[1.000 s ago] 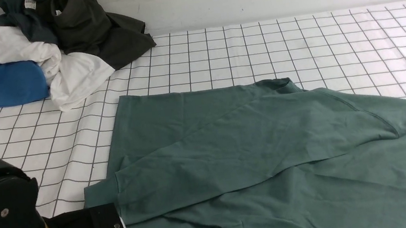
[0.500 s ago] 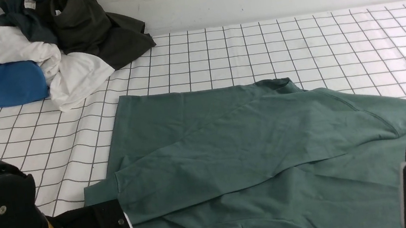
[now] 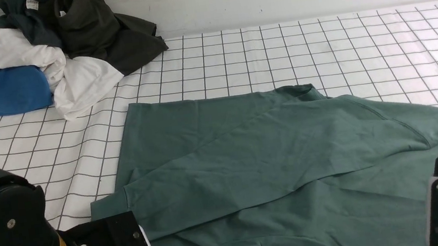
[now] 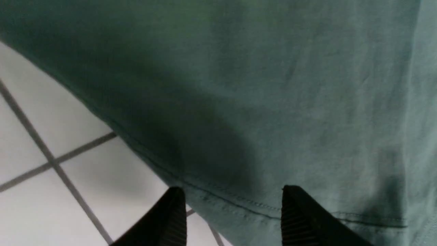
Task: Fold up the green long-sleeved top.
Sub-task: Use both arms simultaneously to clamp the lower edge of the clothing fabric
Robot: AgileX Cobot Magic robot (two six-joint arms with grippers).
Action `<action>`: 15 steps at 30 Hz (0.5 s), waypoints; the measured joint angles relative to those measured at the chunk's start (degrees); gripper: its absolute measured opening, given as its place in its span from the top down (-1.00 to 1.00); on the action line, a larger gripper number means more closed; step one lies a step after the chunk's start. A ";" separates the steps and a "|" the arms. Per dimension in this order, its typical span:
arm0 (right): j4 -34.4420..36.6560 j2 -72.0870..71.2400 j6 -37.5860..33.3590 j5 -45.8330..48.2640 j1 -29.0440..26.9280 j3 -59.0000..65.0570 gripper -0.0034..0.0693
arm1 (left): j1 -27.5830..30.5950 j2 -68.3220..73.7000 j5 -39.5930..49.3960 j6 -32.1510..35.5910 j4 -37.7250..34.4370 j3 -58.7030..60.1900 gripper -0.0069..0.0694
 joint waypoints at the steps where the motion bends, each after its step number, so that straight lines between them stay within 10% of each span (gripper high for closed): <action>1: -0.51 1.20 0.06 -0.32 0.00 0.00 -0.06 | 0.00 0.13 0.00 0.00 -0.13 0.00 0.78; 10: -1.89 5.03 0.07 -1.55 0.00 -0.32 0.14 | 0.00 0.20 0.00 0.00 -0.60 0.00 0.78; 15: -0.52 5.15 0.07 -1.36 0.00 -0.38 0.73 | 0.00 0.20 -0.06 0.00 -0.67 0.00 0.78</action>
